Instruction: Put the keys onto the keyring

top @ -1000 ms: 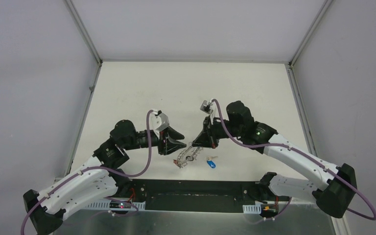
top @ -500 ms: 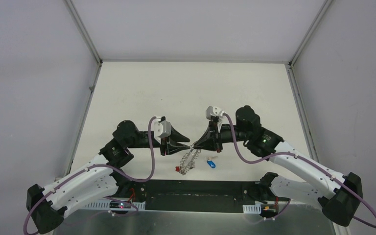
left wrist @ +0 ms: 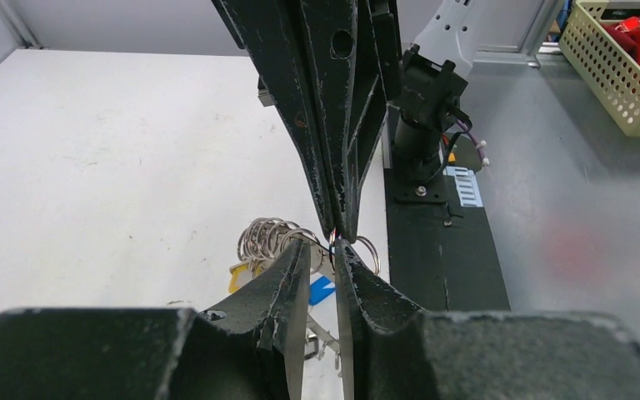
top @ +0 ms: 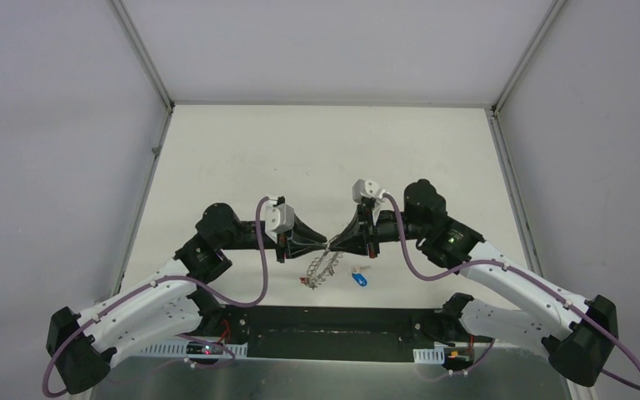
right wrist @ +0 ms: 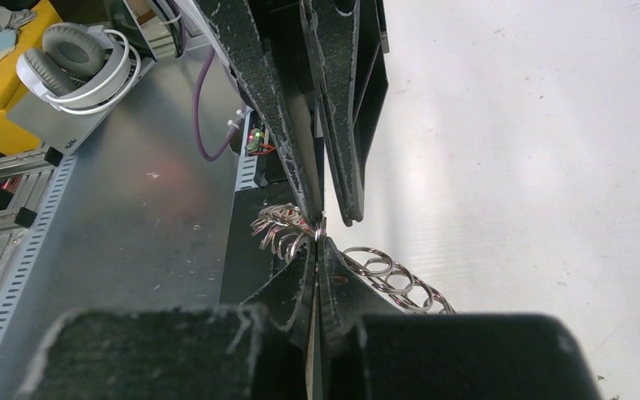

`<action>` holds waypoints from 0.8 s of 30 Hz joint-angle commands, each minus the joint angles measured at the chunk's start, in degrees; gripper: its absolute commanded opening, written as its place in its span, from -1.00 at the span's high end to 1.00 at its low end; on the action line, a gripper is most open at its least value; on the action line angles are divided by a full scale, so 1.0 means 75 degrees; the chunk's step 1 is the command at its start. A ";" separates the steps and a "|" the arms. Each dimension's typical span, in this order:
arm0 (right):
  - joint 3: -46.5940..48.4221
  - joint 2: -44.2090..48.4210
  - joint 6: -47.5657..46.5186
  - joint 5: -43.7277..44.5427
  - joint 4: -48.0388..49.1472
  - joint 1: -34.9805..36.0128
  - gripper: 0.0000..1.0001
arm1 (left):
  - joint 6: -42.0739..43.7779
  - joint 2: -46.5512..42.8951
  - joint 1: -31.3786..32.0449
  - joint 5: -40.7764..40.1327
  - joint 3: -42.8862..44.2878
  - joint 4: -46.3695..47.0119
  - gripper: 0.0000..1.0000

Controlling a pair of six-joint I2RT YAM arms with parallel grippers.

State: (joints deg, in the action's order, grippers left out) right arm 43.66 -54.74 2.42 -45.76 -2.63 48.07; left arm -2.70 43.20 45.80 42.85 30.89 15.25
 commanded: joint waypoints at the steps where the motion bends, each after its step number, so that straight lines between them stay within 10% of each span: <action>1: 0.0086 0.0225 -0.0130 -0.0040 0.0597 -0.0009 1.00 | -0.0135 0.0084 0.0089 0.0262 -0.0120 0.0593 0.63; 19: 0.0019 0.0337 -0.0060 0.0235 0.0621 -0.0011 1.00 | -0.0047 0.0027 0.0115 0.0088 -0.0017 0.0281 1.00; 24: 0.0112 0.0400 -0.0030 0.0431 0.0425 -0.0011 0.10 | 0.0580 -0.0038 0.0116 -0.0002 0.0619 -0.1112 1.00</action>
State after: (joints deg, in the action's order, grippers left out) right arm 43.27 -53.71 2.46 -43.68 -2.37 48.10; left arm -3.01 43.70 46.17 43.40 30.24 13.96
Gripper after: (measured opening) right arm 0.302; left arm 0.009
